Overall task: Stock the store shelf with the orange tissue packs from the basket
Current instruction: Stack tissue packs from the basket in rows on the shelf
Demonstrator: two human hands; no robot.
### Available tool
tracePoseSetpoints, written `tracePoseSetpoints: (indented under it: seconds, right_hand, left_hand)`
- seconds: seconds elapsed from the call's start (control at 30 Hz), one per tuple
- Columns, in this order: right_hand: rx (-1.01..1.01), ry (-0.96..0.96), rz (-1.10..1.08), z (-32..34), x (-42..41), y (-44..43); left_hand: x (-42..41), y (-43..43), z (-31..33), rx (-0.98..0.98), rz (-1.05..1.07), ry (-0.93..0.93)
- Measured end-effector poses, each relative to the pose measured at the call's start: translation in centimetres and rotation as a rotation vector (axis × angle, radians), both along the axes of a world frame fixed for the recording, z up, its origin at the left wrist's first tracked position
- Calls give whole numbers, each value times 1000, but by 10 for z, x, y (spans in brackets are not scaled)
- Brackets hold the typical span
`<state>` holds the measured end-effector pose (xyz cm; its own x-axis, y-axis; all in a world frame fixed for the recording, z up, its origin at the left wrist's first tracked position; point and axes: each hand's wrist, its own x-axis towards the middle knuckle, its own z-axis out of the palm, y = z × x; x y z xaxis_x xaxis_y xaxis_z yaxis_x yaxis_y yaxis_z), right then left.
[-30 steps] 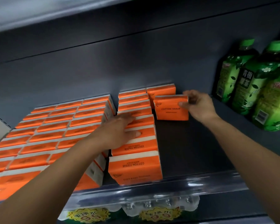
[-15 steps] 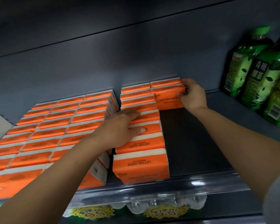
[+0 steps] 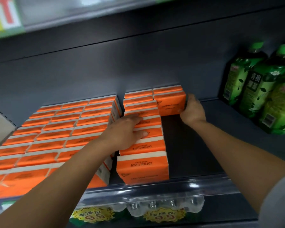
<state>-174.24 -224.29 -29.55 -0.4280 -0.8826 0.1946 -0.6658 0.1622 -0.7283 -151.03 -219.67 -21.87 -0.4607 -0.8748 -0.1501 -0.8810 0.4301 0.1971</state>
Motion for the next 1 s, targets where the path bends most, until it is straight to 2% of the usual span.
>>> tracePoseSetpoints:
  seconds: [0.4,0.7,1.0]
  right_hand:
    - [337,380,150,25,12,99]
    - [369,476,228,52,44,175]
    - [438,571,322,48,123,247]
  left_hand:
    - [14,43,14,-165,17,-59]
    - [65,100,32,-295,89,-132]
    - [155,170,30,-348,164,-209]
